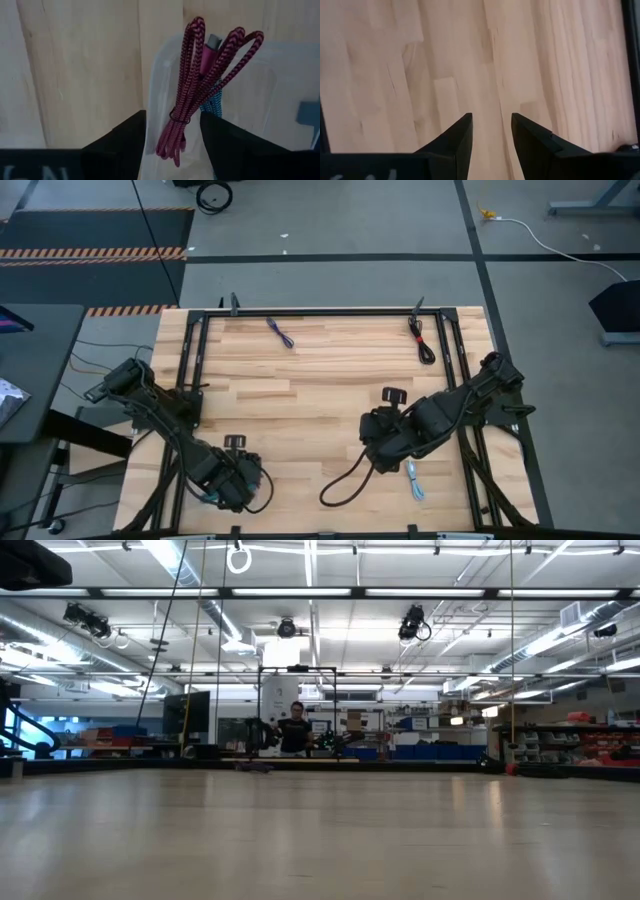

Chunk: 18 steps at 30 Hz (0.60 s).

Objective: Pick and place USB-C Cables
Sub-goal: Put the red charger cable into the transparent bin

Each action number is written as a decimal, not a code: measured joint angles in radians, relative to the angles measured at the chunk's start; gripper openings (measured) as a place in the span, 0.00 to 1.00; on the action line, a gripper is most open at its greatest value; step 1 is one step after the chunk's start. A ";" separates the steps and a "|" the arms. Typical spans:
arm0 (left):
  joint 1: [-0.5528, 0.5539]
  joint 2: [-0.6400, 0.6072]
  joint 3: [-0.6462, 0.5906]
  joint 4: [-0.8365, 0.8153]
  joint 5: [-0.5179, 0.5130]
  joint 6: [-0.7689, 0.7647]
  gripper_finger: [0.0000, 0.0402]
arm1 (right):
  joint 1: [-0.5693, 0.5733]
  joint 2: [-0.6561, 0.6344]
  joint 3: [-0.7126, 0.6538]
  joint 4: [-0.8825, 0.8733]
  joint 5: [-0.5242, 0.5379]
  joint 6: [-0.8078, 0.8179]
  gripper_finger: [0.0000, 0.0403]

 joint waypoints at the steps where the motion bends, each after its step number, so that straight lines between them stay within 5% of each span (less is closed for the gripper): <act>1: 0.000 0.000 0.000 0.009 0.006 0.002 0.49 | -0.001 0.000 -0.012 0.000 -0.006 0.000 0.35; 5: 0.001 0.000 0.019 -0.037 0.057 0.007 0.48 | -0.002 0.000 -0.032 0.000 -0.016 0.006 0.35; 10: -0.006 0.000 0.092 -0.152 0.000 0.007 0.48 | -0.002 -0.002 -0.032 0.000 -0.016 0.008 0.35; 18: -0.058 -0.001 0.110 -0.055 -0.022 0.014 0.48 | 0.005 -0.005 -0.032 0.000 -0.016 0.040 0.35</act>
